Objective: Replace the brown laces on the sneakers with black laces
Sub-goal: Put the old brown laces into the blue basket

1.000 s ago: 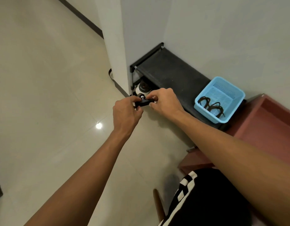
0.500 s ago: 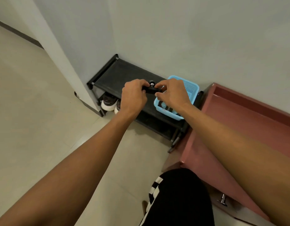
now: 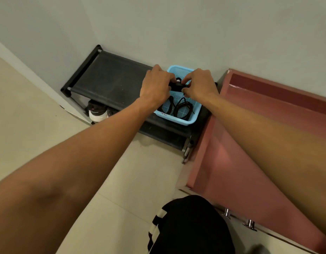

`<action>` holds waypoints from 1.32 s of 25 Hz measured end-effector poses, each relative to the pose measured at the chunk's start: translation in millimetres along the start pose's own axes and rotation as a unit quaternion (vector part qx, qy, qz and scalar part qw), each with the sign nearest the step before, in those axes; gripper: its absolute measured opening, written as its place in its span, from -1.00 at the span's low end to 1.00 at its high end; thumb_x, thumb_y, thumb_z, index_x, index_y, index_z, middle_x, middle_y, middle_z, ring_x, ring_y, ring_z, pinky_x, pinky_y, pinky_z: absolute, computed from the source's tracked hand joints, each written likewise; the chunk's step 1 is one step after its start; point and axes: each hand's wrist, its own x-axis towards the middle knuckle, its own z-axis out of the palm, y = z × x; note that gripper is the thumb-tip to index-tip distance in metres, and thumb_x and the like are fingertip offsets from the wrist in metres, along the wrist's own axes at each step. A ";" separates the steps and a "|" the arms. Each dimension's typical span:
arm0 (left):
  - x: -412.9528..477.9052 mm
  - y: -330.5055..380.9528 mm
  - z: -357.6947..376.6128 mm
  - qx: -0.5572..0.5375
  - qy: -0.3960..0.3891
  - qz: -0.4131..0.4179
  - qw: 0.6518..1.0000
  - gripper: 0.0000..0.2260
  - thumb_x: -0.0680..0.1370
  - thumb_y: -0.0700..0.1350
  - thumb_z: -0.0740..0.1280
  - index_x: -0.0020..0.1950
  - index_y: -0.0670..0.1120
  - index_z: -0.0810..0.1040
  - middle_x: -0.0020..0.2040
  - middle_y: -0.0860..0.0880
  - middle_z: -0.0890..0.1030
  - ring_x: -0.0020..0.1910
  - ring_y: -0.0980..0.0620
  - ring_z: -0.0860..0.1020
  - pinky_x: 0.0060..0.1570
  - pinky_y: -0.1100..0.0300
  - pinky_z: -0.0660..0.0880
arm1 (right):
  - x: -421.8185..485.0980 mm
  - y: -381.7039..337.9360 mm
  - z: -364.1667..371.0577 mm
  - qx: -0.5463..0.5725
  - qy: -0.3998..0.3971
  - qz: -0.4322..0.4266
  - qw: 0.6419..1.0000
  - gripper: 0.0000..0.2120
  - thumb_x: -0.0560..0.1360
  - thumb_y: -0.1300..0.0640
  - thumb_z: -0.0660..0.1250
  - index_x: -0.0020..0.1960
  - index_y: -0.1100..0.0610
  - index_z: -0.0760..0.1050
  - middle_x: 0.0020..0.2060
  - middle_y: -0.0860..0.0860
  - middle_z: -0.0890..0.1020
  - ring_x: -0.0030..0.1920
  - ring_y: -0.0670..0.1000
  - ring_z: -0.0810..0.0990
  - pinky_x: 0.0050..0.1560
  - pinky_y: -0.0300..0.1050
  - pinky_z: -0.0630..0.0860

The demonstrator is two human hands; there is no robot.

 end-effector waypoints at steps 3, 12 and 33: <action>6.6 -6.3 9.3 0.067 0.003 0.033 0.997 -0.68 0.60 -0.17 0.44 0.35 0.05 0.64 0.11 -0.11 0.61 0.26 -0.12 0.45 0.26 0.00 0.37 | 4.7 1.6 10.8 -0.002 -0.014 -0.006 1.000 -0.78 0.47 0.25 0.55 0.10 0.11 0.73 -0.05 0.11 0.73 0.06 0.09 0.69 0.14 -0.11 0.59; 3.5 -8.1 20.4 0.121 -0.007 0.027 0.992 -0.67 0.56 -0.09 0.48 0.32 0.08 0.65 0.03 -0.07 0.63 0.28 -0.10 0.42 0.20 -0.02 0.35 | 0.5 5.3 24.8 -0.014 -0.013 -0.011 1.000 -0.73 0.49 0.23 0.55 0.18 0.12 0.72 0.10 0.11 0.73 0.18 0.11 0.66 0.14 -0.15 0.52; -105.2 124.4 -105.9 -0.060 0.138 0.091 0.984 -0.54 0.58 0.12 0.37 0.45 0.03 0.52 0.34 0.03 0.62 0.26 -0.09 0.56 0.15 -0.03 0.50 | -177.6 -8.7 -132.9 0.028 0.201 -0.031 0.979 -0.51 0.55 -0.29 0.35 0.41 -0.12 0.57 0.33 -0.17 0.63 0.35 -0.03 0.57 0.33 0.05 0.52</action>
